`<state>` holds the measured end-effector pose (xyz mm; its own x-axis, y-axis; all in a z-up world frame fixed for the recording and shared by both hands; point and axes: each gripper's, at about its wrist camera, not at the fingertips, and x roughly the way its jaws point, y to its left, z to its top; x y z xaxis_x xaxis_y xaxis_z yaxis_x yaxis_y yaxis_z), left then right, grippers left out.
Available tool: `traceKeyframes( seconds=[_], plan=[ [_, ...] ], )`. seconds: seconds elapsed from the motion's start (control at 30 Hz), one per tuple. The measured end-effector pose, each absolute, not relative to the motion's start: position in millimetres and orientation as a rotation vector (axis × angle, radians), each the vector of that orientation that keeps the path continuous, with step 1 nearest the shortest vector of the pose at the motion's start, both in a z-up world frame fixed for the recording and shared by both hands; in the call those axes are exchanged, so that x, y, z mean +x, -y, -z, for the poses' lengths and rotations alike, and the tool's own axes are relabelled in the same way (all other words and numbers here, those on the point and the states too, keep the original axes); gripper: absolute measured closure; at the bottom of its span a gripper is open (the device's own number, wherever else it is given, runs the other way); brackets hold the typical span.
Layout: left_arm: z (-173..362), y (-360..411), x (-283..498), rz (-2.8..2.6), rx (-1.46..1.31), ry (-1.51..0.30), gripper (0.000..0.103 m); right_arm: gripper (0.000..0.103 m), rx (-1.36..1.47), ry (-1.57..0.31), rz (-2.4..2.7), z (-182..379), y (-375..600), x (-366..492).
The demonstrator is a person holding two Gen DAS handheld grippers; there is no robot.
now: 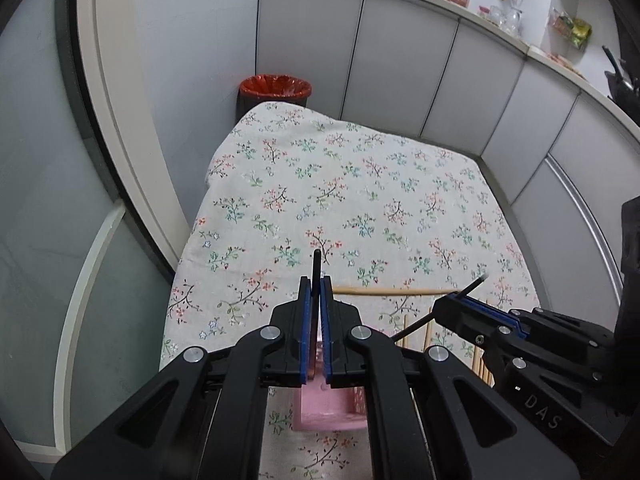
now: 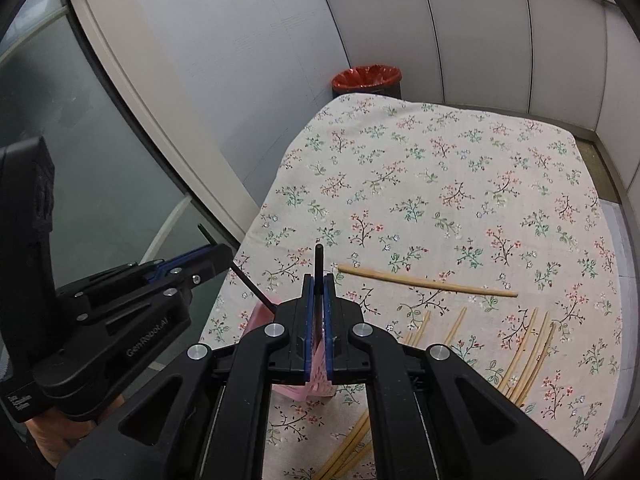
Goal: Organize utensils
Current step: 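Carry both brushes over the pink holder and open both grippers to drop them in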
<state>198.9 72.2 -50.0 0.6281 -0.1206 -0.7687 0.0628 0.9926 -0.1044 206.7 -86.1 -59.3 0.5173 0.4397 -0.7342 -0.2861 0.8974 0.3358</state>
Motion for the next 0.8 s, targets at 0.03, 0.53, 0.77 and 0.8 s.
traceKeyframes(
  seconds=[0.03,0.53,0.77,0.8],
  plan=[
    [49.7,-72.5,197.8,0.103,-0.071,-0.879,0.098,0.1,0.183,-0.935,-0.437,61.4,85.6,209.8],
    [23.3,-54.7,162.4,0.181,-0.07,-0.812,0.039,0.061,0.262,-0.857,-0.385,31.3,143.5,190.4],
    [28.0,-11.4,152.5,0.255,-0.047,-0.856,0.021,0.042,0.274,-0.888,-0.269,41.9,197.4,179.9],
    [29.6,-4.4,151.7,0.264,-0.037,-0.861,0.019,0.039,0.281,-0.897,-0.249,45.2,205.3,178.5]
  ],
)
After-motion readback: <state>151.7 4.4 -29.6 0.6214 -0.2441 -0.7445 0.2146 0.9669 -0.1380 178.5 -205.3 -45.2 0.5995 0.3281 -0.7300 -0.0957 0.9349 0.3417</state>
